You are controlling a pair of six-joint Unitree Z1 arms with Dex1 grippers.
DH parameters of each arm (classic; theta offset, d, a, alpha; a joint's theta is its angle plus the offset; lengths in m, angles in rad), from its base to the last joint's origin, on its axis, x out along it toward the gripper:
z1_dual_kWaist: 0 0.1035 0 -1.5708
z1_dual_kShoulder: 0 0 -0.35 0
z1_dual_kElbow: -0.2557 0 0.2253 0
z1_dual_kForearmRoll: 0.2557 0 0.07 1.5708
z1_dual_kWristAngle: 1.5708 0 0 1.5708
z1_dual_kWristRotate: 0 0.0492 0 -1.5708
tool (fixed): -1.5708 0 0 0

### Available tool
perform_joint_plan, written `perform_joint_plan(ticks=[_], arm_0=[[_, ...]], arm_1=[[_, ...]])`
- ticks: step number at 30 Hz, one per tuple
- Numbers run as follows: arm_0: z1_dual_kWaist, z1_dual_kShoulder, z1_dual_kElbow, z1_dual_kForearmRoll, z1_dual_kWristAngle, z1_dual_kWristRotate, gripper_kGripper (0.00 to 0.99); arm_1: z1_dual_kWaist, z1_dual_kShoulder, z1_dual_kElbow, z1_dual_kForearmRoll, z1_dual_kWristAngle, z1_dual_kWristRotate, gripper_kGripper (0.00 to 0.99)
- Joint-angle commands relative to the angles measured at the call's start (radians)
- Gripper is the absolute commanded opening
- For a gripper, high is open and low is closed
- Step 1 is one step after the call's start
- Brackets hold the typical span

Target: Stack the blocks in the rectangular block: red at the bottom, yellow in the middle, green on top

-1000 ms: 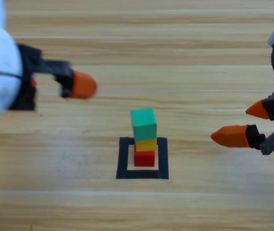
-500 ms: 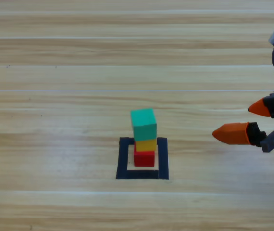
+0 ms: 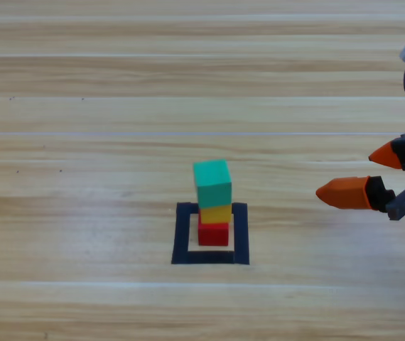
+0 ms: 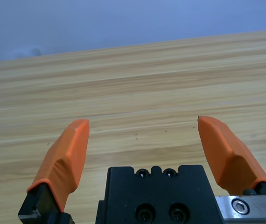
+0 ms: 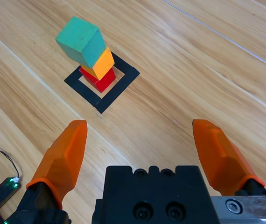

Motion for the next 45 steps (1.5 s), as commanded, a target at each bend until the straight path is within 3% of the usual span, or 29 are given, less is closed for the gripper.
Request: perform_joint_plan(ticks=[1, 42, 45], arm_0=[[0.03, -0.019, 0.022, 0.02, 0.045, 0.002, 0.99], [0.028, -0.019, 0.022, 0.02, 0.042, -0.01, 0.99], [0.069, -0.019, 0.022, 0.017, 0.076, 0.103, 0.99]], arm_1=[[-0.022, -0.026, 0.026, -0.014, -0.023, -0.01, 0.99], [-0.022, 0.043, 0.007, -0.014, -0.031, -0.017, 0.99], [-0.022, 0.043, 0.009, -0.014, -0.031, -0.017, 0.99]])
